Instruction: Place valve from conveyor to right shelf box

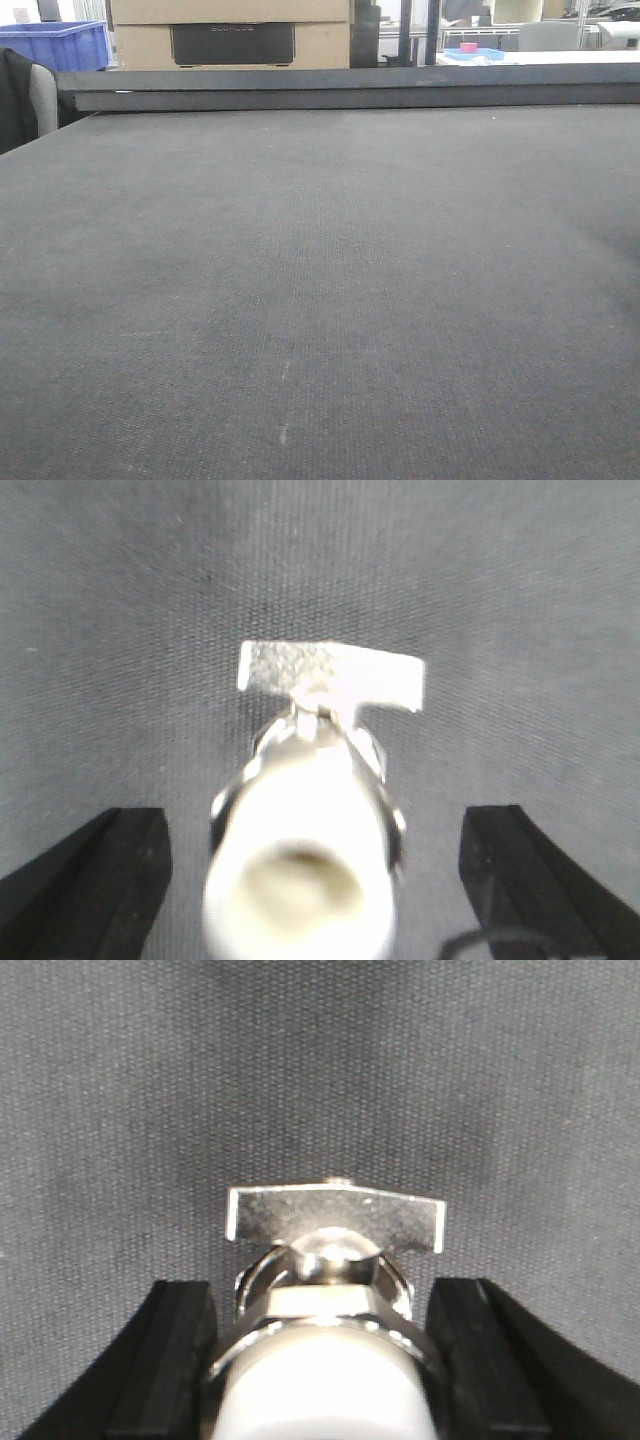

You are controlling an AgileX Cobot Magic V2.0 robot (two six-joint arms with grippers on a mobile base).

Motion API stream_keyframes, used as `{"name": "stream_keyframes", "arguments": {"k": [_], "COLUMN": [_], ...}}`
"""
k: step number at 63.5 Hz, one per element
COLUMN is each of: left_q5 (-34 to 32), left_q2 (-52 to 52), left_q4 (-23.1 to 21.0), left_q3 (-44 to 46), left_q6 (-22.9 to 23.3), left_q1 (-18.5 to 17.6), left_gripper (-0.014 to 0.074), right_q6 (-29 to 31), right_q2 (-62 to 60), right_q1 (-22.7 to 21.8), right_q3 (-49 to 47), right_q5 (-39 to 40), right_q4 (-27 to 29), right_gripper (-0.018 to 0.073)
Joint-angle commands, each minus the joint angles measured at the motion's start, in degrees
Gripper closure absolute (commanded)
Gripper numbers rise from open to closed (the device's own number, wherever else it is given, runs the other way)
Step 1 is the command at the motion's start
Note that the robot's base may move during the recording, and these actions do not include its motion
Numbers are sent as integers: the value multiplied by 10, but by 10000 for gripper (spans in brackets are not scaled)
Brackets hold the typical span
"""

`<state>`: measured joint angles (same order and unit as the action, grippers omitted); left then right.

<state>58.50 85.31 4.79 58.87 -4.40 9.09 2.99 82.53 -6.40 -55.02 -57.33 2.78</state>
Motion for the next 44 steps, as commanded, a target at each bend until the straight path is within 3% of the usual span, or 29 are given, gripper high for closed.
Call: {"name": "stream_keyframes", "arguments": {"k": [1,31,44], "left_q5": [-17,-29,-29], "left_q2": [18,36,36], "left_q4": [3,4,4], "left_q3": [1,1,1], "left_q6": [1,1,1], "left_q1": [2,2,2], "left_gripper": [111,193,416], "right_q6": [2,2,2], "right_q2": [-4,-4,-4], "right_q1": [-2,-2,-2], "right_q3": [3,3,3], "right_q5": [-11,-7,-7], "right_q4": [-4,-4,-4], "right_gripper": [721,721,721]}}
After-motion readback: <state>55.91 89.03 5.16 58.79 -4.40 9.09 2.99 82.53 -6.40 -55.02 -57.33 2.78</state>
